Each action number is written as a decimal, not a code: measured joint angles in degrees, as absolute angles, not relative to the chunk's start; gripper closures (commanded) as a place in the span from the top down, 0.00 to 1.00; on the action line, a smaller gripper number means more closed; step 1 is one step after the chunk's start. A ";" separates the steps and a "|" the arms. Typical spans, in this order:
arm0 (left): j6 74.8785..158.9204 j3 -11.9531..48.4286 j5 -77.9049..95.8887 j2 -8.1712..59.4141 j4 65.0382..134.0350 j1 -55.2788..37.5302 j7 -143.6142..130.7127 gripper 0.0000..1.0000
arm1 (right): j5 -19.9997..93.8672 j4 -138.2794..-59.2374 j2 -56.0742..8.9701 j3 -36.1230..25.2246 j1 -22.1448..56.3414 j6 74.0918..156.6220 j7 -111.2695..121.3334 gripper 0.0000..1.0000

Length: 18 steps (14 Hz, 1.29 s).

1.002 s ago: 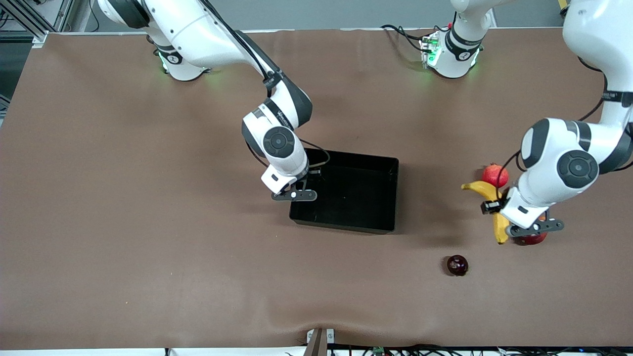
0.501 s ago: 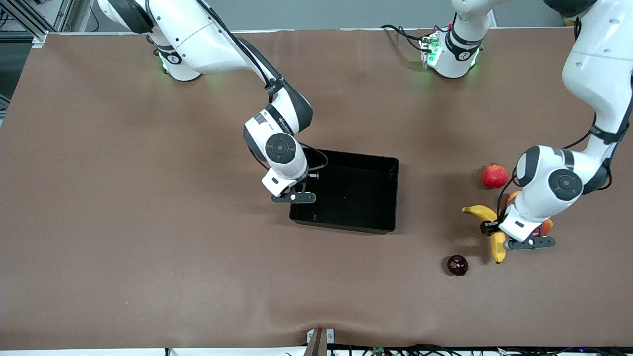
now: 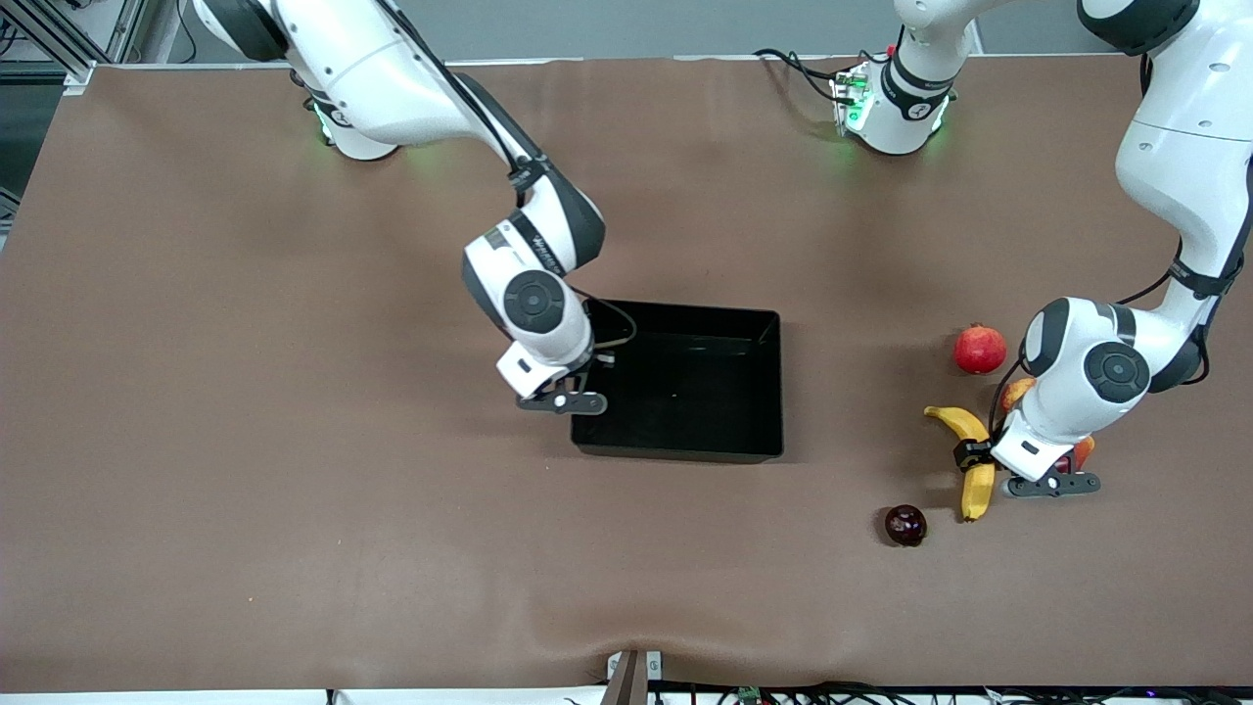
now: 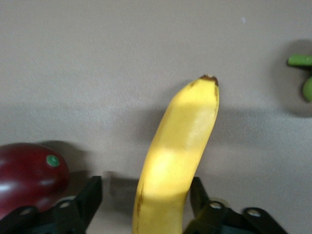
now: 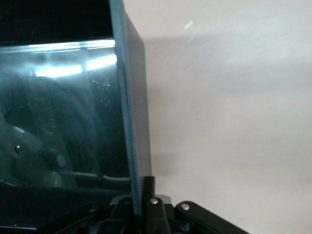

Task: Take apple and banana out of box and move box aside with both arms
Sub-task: 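Release the banana with the left gripper while the right gripper drags the box, then slide the box away with the right gripper while the left gripper withdraws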

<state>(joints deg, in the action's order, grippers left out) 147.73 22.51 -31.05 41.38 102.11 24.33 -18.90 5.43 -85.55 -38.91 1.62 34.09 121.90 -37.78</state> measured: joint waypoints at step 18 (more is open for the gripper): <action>84.95 39.20 -16.45 18.51 76.20 26.89 -17.26 1.00 | 5.05 -94.18 -24.05 1.11 -4.54 109.57 -1.35 0.00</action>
<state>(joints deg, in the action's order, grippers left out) 84.95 39.20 -16.45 18.51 76.20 26.89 -17.26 5.05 -94.18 -24.05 1.11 -4.54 109.57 -1.35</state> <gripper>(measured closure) 0.000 0.965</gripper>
